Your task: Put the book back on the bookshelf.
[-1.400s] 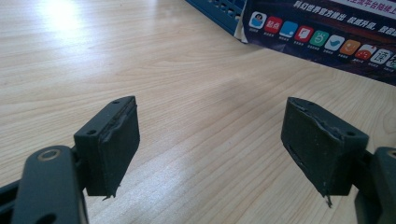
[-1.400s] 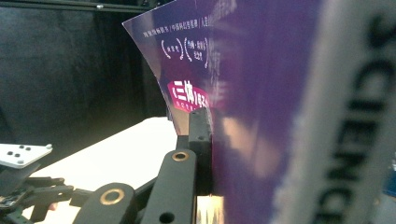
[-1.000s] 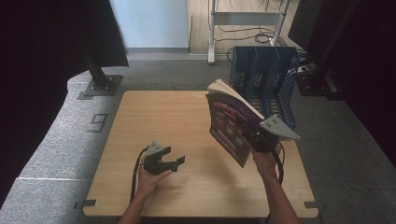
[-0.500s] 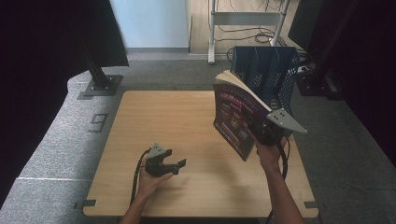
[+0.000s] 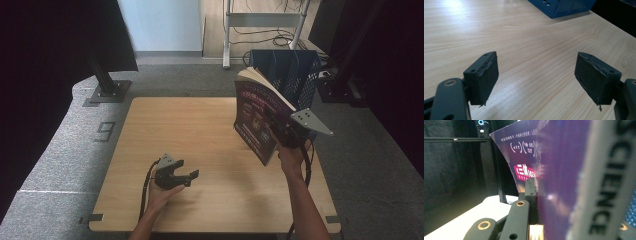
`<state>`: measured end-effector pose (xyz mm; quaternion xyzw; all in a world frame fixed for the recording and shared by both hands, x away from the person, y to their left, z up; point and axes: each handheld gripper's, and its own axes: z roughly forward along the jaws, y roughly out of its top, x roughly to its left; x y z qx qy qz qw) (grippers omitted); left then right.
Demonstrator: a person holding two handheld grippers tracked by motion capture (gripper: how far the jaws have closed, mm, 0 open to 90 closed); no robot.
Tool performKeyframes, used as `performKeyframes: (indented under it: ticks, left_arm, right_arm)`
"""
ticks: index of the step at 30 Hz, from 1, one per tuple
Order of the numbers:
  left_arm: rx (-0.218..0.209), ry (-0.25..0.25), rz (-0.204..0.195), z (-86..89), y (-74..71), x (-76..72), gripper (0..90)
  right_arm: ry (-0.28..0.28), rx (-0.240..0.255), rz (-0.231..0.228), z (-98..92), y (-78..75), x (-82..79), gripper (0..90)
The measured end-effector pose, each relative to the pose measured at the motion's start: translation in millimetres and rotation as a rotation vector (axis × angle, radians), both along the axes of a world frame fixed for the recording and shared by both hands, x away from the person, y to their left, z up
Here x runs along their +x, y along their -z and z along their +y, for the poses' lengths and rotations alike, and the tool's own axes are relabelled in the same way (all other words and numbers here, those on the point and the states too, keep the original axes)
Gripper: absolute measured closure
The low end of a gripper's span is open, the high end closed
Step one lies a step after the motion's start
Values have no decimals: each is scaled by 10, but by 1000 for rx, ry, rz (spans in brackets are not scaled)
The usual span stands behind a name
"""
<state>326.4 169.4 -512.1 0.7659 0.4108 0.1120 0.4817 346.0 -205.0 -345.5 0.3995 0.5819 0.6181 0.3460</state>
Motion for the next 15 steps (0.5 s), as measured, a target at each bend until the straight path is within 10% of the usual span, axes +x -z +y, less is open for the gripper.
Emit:
performKeyframes:
  ticks: [15]
  left_arm:
    - [10, -17, -12, -11, 24, -28, 197]
  right_arm:
    - [62, 0, -1, -129, -81, 166, 815]
